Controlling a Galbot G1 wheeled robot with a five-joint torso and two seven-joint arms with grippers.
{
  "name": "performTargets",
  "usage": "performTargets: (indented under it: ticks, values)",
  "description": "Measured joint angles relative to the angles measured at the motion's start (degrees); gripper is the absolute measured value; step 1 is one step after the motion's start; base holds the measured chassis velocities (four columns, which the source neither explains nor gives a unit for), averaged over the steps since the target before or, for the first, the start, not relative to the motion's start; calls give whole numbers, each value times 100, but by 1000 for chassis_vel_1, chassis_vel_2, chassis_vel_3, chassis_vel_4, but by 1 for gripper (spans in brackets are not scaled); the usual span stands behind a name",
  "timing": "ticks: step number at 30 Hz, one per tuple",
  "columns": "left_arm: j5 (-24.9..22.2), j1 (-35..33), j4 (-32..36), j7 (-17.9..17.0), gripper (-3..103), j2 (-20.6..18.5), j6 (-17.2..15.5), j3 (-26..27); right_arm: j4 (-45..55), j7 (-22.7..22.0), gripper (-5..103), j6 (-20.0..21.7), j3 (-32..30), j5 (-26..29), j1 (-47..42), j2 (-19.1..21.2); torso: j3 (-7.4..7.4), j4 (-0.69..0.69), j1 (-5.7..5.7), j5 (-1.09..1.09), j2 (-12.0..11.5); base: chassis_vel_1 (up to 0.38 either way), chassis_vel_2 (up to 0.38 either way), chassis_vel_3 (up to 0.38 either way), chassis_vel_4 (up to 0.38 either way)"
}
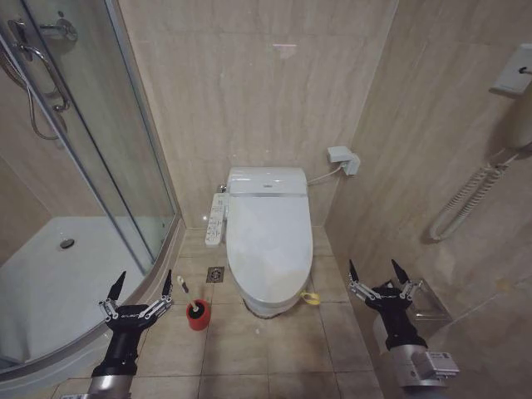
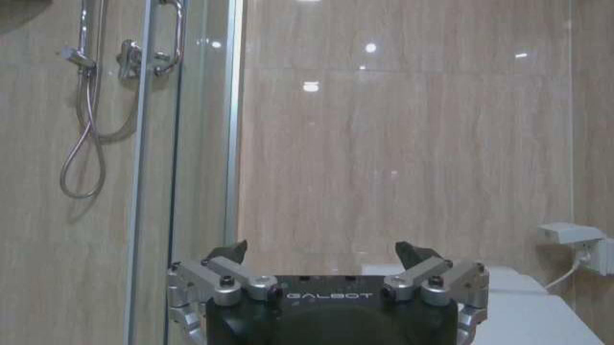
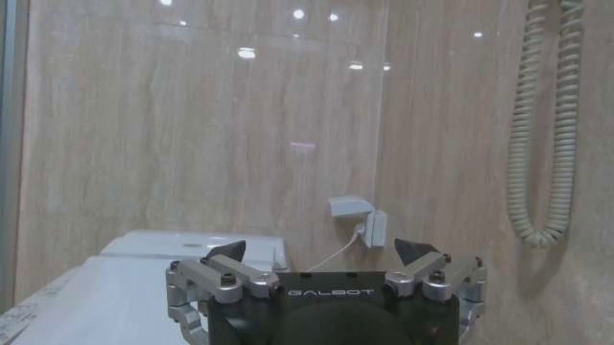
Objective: Open the toilet lid, clean the toilet bowl with a toilet brush, close the toilet lid, and flush.
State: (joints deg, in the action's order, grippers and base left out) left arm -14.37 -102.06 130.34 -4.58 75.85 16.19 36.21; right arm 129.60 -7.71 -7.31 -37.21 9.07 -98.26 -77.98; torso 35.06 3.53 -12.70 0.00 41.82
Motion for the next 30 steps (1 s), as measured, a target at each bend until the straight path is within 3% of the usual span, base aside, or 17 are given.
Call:
performTargets:
  ticks: [22,30]
  values:
    - [0,-2,0,0,100,0,0,0,0,0,100,0,0,0,-4,0,-3,1,7,0,4,96,-107,-96,93]
    - [0,0,0,0,100,0,0,0,0,0,100,0,0,0,0,0,0,0,-1,0,1,-7,17,14,-6]
